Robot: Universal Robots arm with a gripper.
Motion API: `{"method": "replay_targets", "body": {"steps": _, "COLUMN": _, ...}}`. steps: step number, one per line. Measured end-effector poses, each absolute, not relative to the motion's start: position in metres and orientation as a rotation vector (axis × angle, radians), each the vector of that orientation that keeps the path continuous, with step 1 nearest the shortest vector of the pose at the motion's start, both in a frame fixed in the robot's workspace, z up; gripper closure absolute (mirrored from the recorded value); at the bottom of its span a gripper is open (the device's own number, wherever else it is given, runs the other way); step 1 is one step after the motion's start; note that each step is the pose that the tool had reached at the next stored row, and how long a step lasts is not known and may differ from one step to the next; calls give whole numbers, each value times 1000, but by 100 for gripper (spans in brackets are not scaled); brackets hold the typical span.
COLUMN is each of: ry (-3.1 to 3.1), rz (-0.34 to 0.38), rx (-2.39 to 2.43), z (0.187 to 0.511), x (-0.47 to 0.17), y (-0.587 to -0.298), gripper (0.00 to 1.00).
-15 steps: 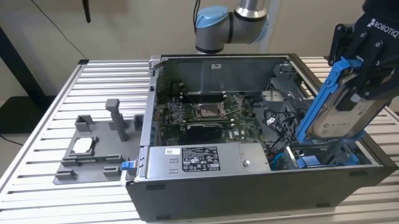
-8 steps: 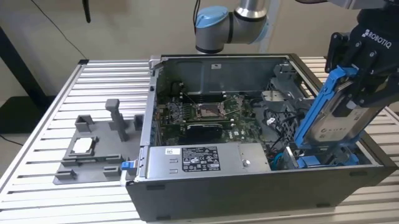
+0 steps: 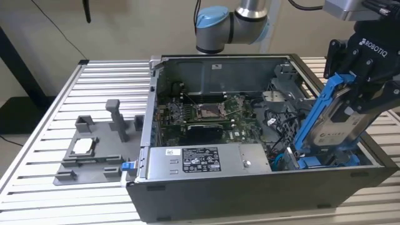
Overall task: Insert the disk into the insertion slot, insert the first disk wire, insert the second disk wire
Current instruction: 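Insert the disk into the insertion slot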
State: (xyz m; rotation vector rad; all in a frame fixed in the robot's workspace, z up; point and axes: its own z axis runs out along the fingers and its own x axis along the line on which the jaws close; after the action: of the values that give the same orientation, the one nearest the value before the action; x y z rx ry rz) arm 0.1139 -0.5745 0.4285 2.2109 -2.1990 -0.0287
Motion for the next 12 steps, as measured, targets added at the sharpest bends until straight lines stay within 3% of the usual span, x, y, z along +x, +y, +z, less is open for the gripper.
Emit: {"method": "replay_targets", "body": {"steps": 12, "ry": -2199, "rz": -29, "rx": 2211, "z": 415, "x": 117, "y": -574, "gripper": 67}}
